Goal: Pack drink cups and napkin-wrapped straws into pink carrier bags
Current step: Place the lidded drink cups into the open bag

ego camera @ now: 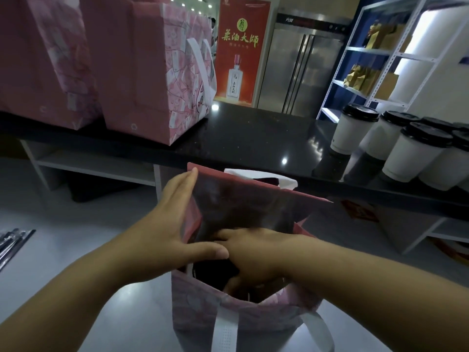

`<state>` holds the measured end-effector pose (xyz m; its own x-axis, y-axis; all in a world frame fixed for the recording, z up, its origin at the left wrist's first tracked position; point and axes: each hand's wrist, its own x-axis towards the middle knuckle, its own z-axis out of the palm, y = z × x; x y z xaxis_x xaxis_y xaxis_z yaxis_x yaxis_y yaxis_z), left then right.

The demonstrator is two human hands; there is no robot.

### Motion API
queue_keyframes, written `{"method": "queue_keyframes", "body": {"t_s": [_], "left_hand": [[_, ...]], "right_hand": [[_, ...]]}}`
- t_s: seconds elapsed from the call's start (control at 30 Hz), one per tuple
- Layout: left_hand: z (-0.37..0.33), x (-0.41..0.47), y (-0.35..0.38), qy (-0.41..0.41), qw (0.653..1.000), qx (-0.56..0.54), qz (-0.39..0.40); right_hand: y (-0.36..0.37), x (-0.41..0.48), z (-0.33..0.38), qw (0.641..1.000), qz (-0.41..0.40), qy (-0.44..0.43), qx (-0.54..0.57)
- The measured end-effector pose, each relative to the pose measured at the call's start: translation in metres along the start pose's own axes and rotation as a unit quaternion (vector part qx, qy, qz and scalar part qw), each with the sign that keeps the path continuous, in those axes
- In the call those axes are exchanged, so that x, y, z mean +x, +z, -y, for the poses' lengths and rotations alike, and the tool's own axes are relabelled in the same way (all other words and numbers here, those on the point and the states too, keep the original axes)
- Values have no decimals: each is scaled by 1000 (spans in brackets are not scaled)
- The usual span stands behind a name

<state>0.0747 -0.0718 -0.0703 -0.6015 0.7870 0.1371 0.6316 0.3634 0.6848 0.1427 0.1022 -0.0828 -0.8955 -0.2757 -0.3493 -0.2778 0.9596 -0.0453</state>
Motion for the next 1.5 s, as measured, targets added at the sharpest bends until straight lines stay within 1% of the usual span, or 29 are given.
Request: {"method": "queue_keyframes", "body": {"t_s": [0.1,0.2,0.27,0.37,0.5,0.6,0.67,0.8,0.9,1.0,1.07,1.1,1.2,1.3,1.4,1.5], "left_hand": [[-6,2,1,-2,998,10,-59],[-9,7,-2,14,992,34,-123],[-11,14,-6,14,987,56,-150],[-17,29,-13,33,979,80,-184],[-40,58,-22,106,970,79,-203],[-66,85,-22,143,968,65,-193],[-81,106,-19,160,968,57,-186],[-99,150,-10,162,973,67,-147],[-107,184,-2,151,976,77,-135],[-111,213,6,143,976,94,-132],[-111,228,9,142,976,104,-126],[-111,234,9,141,976,114,-122],[-109,248,8,143,973,145,-111],[-105,255,4,143,972,156,-104],[-102,256,2,143,972,155,-103],[-98,252,2,142,972,153,-107]], "right_hand": [[-17,-18,-2,999,-48,-4,0],[-34,-39,-7,994,-102,-16,17],[-45,-56,-11,989,-144,-23,34],[-61,-86,-21,971,-223,-24,77],[-71,-118,-53,938,-321,-2,129],[-75,-138,-86,914,-376,52,146],[-77,-146,-112,894,-408,105,153],[-84,-151,-174,863,-437,226,117],[-95,-145,-218,828,-456,305,113],[-107,-132,-258,806,-463,363,70],[-113,-122,-277,804,-450,387,44],[-114,-115,-286,807,-431,402,33],[-117,-98,-302,826,-338,451,-4],[-115,-85,-317,838,-262,477,26],[-112,-75,-328,844,-236,476,77],[-115,-72,-326,852,-243,459,68]]}}
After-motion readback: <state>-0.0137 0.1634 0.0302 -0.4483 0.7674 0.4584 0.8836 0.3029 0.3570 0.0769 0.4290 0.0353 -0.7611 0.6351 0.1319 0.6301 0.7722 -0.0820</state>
